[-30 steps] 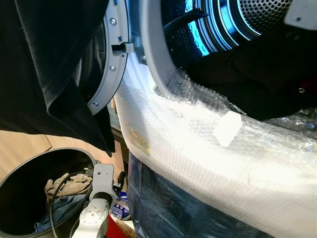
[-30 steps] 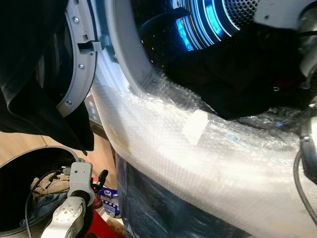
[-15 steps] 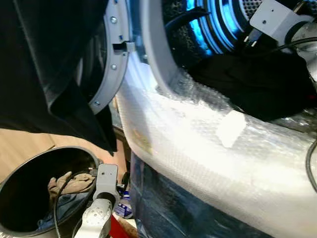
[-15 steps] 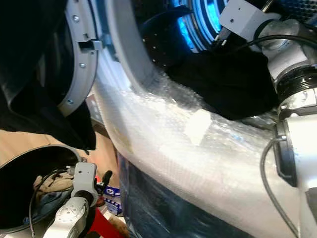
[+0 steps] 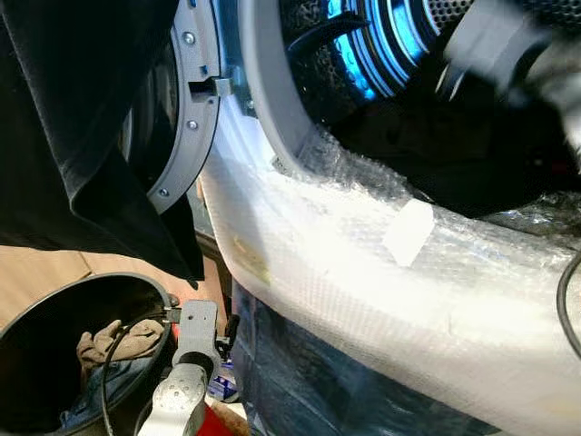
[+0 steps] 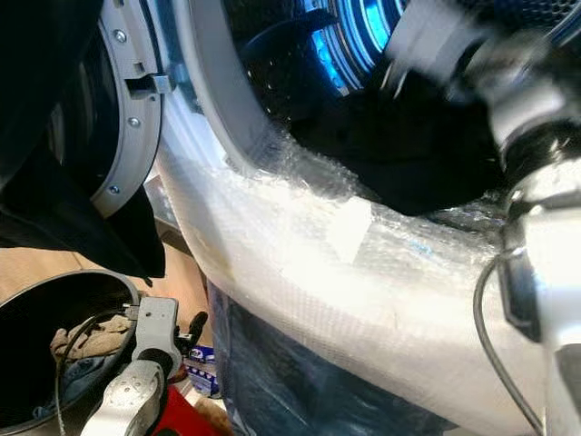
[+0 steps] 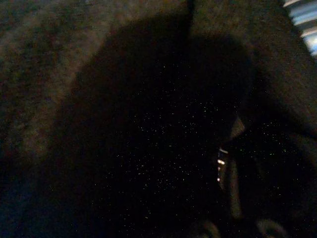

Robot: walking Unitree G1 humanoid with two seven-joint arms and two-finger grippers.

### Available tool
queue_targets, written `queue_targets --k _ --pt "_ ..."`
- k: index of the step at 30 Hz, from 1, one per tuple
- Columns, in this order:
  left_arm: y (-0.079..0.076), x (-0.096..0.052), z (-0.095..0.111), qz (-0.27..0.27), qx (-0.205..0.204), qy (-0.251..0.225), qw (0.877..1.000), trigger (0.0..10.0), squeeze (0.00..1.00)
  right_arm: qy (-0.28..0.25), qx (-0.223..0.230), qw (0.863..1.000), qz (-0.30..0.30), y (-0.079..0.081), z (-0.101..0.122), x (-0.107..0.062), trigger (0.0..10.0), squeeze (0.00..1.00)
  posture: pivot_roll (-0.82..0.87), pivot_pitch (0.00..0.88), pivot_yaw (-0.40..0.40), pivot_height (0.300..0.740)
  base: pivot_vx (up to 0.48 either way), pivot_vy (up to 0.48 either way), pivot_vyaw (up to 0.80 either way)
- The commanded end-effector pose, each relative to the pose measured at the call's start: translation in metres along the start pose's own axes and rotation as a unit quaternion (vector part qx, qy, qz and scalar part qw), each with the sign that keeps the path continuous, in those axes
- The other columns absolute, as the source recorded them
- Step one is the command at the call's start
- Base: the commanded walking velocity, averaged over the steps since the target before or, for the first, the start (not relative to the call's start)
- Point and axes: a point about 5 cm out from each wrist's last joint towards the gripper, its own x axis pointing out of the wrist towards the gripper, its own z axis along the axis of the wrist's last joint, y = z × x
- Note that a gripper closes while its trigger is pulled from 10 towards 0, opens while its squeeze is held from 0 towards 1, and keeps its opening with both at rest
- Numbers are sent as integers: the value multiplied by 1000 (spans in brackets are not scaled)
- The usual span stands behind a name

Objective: Clothes washing

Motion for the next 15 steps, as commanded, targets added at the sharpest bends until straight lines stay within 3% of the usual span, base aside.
queue_targets --k 1,2,3,4,5,7,9,10,11,12,15 --pt "2 -1 1 3 -4 1 1000 10000 0 24 10 987 -156 -42 6 -19 10000 0 -54 4 -5 740 0 0 0" --pt "3 -1 1 3 -4 1 1000 10000 0 32 28 973 -225 -58 6 -29 10000 0 -51 4 -8 740 0 0 0" --pt "3 -1 1 3 -4 1 1000 10000 0 28 55 943 -327 -81 8 -47 10000 0 -54 5 -6 740 0 0 0" --pt "3 -1 1 3 -4 1 1000 10000 0 26 59 937 -344 -85 9 -51 10000 0 -54 5 -6 740 0 0 0" --pt "2 -1 0 3 -5 1 1000 10000 0 7 77 918 -388 -97 12 -61 10000 0 -54 5 -8 740 0 0 0" --pt "2 -1 0 3 -5 1 1000 10000 0 -20 111 895 -432 -110 16 -75 10000 0 -52 5 -10 740 0 0 0" --pt "1 -2 -1 2 -6 2 1000 10000 0 -21 140 901 -409 -110 12 -76 10000 0 -54 6 -8 740 0 0 0" --pt "1 -2 -1 2 -6 2 1000 10000 0 -14 127 917 -378 -104 11 -69 10000 0 -54 6 -8 740 0 0 0" --pt "0 -2 0 0 -6 2 1000 10000 0 6 33 980 -196 -67 12 -38 10000 0 -50 4 -8 740 0 0 0" --pt "0 -2 0 -1 -7 2 1000 10000 0 16 -26 995 -99 -46 10 -25 10000 0 -50 4 -8 740 0 0 0" --pt "0 -2 0 -2 -6 2 1000 10000 0 13 -86 996 -36 -29 7 -18 10000 0 -51 6 -5 740 0 0 0"
